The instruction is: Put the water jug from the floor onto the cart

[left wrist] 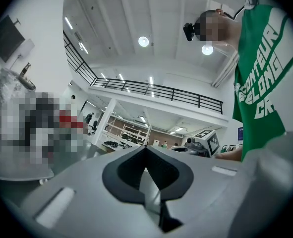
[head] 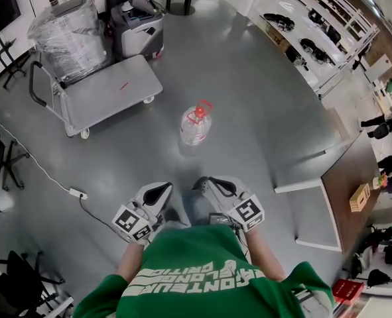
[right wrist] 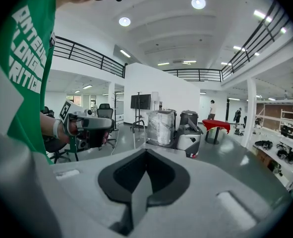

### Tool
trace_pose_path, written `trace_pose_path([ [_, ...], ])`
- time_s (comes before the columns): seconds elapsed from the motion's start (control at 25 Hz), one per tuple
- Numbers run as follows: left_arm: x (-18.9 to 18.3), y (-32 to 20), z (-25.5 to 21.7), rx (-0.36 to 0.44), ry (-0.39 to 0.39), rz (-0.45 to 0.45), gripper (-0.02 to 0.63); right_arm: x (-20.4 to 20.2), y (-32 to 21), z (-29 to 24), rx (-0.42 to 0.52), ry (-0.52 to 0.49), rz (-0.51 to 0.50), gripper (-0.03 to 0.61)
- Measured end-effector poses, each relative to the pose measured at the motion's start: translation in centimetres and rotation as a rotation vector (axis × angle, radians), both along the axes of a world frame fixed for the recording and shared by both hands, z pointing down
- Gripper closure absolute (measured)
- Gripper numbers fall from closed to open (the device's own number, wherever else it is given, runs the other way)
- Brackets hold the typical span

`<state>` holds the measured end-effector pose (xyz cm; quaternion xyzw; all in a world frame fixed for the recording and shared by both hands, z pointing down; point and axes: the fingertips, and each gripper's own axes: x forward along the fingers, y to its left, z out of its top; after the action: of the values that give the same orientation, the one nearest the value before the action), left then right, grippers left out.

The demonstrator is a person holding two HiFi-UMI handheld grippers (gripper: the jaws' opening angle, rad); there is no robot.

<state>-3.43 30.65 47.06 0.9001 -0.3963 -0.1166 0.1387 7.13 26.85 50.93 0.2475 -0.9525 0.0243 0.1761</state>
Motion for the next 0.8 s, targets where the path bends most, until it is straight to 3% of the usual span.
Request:
trace_pose_path([
  [0.36, -1.2, -1.8, 0.8, -0.008, -0.006, 0.005, 0.603, -1.1, -1.5, 0.8, -0.011, -0.008, 0.009, 0.586],
  [0.6, 0.2, -3.8, 0.7, 0.001, -0.015, 0.036, 0.603, -0.2, -3.8, 1.2, -0.019, -0.021, 0.027, 0.586],
  [0.8, 0.6, -7.2, 0.9, -0.002, -0.019, 0.066, 0.603, -0.3, -7.1, 0.3, 0.025, -0.035, 0.043, 0.586],
])
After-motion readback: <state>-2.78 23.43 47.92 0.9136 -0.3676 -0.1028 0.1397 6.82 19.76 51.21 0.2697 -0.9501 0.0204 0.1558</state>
